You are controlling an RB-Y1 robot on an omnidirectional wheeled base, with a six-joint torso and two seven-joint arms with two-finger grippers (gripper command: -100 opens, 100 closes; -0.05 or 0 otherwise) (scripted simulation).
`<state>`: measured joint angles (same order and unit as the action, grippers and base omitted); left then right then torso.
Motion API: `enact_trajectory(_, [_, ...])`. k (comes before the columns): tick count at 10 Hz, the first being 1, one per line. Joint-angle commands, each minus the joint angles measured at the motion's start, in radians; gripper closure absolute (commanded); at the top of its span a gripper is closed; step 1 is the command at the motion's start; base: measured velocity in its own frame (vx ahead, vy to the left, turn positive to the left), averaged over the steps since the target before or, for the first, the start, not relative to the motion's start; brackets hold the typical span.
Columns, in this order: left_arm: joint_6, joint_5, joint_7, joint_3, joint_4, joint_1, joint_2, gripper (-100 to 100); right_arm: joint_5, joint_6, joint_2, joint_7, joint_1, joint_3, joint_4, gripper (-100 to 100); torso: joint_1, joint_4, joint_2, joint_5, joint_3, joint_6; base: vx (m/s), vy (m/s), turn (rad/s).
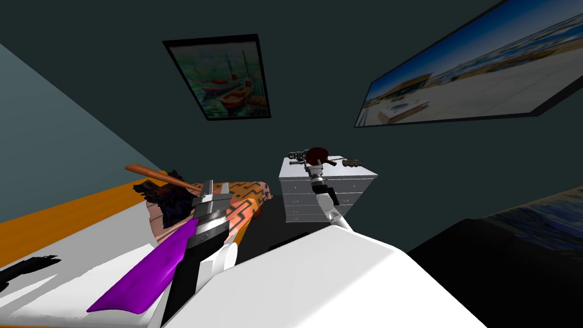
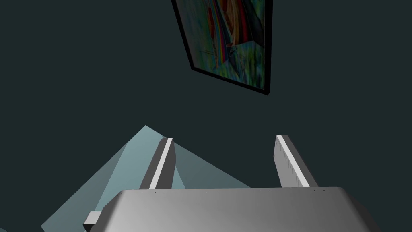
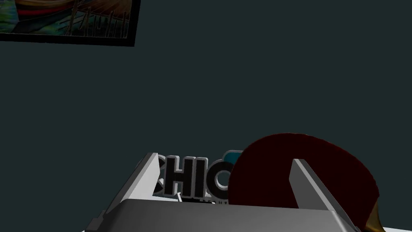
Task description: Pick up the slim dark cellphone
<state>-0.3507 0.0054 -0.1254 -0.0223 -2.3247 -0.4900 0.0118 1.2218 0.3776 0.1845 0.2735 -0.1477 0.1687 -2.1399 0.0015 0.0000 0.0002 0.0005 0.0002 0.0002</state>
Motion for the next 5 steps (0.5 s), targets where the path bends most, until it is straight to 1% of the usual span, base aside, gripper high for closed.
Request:
enact_trajectory(1, [0.0,0.0,0.0,0.0,0.0,0.0,0.0,0,0.05,-0.003,0.0,0.003,0.004,0.0,0.001,-100,0.0,0.0,0.0,0.0,0.0,0.0,-0.004,0.017,0.0])
enact_trajectory(2, [0.0,0.0,0.0,0.0,0.0,0.0,0.0,0,0.071,-0.003,0.0,0.003,0.004,0.0,0.001,-100,-0.001,0.0,0.0,0.0,0.0,0.0,0.0,0.0,0.0])
enact_trajectory(3, [0.0,0.0,0.0,0.0,0.0,0.0,0.0,0,0.105,-0.004,0.0,0.027,0.032,0.01,0.013,-100,-0.001,0.0,0.0,0.0,0.0,0.0,-0.004,0.023,-0.038])
enact_trajectory(5, [0.0,0.0,0.0,0.0,0.0,0.0,0.0,0,0.166,-0.004,0.0,0.027,0.032,0.01,0.013,-100,0.0,0.0,0.0,0.0,0.0,0.0,-0.004,0.02,-0.008])
